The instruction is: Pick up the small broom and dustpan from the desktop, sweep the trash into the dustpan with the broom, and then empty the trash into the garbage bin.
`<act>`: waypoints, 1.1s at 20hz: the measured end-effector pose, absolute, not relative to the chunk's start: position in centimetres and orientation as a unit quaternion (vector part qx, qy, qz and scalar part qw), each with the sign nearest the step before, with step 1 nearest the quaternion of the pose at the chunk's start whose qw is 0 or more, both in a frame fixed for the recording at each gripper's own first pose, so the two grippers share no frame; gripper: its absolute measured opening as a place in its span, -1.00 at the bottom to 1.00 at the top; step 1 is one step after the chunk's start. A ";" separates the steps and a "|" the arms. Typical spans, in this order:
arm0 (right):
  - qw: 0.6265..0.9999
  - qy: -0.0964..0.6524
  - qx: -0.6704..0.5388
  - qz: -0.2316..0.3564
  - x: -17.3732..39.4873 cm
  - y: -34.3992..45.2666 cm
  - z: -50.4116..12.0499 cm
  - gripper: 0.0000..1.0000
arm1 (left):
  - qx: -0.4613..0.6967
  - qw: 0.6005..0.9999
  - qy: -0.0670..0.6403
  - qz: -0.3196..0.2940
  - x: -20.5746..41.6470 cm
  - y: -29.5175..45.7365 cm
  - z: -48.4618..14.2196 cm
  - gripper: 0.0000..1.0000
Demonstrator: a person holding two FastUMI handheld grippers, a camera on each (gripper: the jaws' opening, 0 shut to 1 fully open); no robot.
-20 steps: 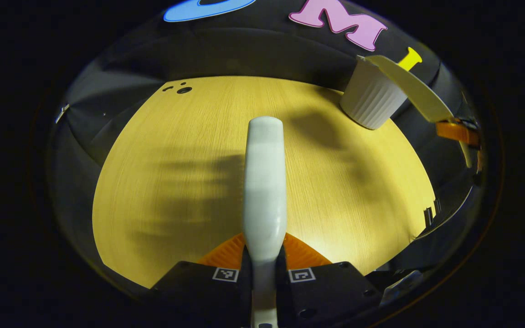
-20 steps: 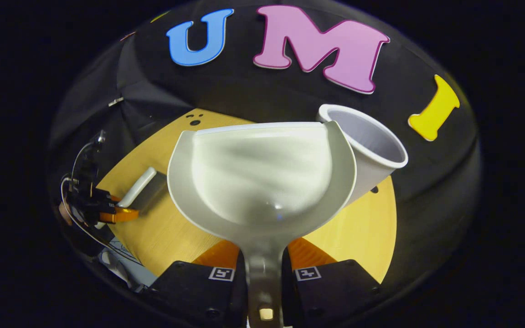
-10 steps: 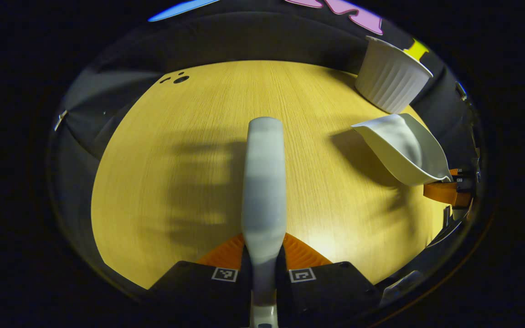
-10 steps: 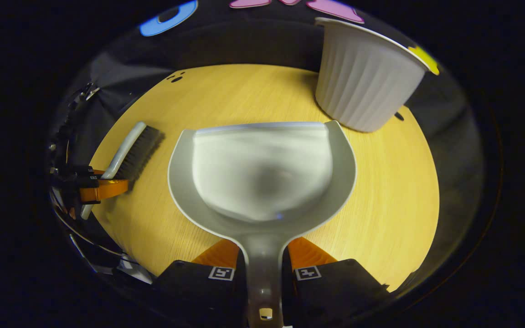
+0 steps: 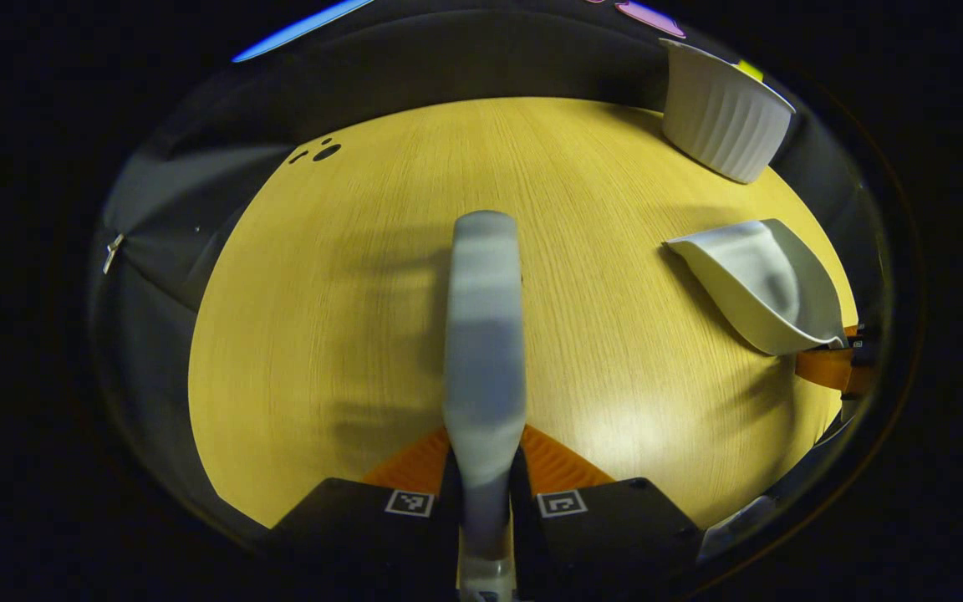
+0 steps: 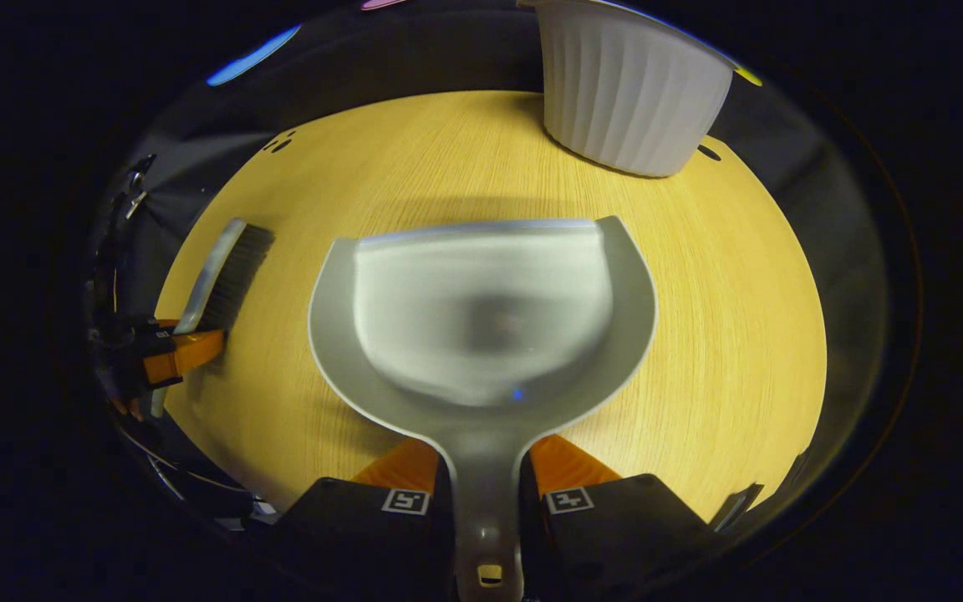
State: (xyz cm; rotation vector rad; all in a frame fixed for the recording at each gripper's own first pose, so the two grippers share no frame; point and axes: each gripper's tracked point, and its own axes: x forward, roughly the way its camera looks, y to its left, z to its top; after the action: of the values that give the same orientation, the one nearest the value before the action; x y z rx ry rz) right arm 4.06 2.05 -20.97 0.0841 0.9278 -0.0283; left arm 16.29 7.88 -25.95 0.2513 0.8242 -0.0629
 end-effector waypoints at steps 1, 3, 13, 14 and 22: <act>0.892 0.451 0.042 -0.013 4.0 2.1 -21.1 -0.19 | 0.124 0.907 0.401 -0.029 16.3 8.0 -26.0 -0.46; 0.887 0.460 0.045 -0.007 3.5 2.4 -21.4 -0.27 | 0.127 0.906 0.403 -0.025 16.1 7.9 -26.0 -0.36; 0.902 0.427 0.072 0.011 2.9 1.7 -16.1 1.00 | 0.073 0.945 0.317 -0.015 11.8 6.8 -19.4 0.96; 0.909 0.410 0.069 0.007 2.8 1.3 -14.9 1.00 | 0.066 0.953 0.294 -0.013 11.1 6.8 -17.9 0.95; 0.973 0.208 0.090 -0.039 2.5 -1.9 -2.3 0.99 | 0.058 0.996 0.073 0.002 5.3 5.2 -4.5 0.96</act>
State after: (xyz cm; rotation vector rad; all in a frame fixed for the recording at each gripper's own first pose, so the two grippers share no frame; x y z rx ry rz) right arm 2.54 -1.85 -2.35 0.1820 0.4203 -0.0785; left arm 5.27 5.22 -4.51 0.1160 0.1471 0.0037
